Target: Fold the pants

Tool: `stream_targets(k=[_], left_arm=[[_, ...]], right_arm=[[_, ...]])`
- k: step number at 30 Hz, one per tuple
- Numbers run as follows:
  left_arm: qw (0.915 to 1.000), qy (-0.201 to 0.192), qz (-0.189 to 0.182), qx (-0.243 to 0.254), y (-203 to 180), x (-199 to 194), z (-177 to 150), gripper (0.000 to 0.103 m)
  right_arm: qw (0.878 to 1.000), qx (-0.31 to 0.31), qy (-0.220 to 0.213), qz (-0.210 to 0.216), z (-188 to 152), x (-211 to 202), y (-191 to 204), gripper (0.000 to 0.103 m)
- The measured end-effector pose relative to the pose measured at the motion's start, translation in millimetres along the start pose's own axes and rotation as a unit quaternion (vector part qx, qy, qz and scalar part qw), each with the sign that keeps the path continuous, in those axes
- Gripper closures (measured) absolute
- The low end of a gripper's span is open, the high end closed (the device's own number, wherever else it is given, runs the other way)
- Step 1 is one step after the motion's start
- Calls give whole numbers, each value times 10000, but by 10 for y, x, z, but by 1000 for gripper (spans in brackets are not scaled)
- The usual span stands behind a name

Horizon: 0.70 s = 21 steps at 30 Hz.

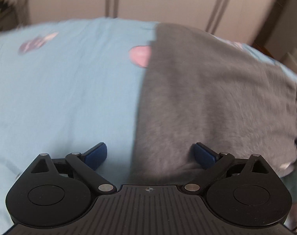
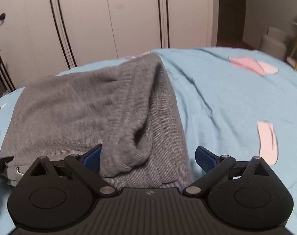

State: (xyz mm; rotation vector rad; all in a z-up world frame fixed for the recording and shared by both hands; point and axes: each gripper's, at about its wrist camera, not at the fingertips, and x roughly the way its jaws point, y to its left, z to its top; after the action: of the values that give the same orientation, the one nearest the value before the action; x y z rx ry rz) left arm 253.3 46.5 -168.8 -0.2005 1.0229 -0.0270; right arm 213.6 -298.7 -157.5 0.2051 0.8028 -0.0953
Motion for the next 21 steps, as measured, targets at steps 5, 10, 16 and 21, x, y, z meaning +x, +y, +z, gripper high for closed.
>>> stream_targets(k=[5, 10, 16, 21], left_arm=[[9983, -39, 33, -578, 350, -587, -279, 3], [9994, 193, 286, 76, 134, -867, -848, 3], [9976, 345, 449, 393, -74, -1023, -1290, 3], [9958, 267, 711, 521, -105, -1293, -1328, 3]], right_arm=[[9963, 629, 11, -589, -45, -531, 9, 5], [9940, 317, 688, -794, -507, -741, 243, 5], [9901, 7, 1183, -754, -940, -924, 483, 5], [9913, -674, 736, -860, -915, -1338, 717, 5]])
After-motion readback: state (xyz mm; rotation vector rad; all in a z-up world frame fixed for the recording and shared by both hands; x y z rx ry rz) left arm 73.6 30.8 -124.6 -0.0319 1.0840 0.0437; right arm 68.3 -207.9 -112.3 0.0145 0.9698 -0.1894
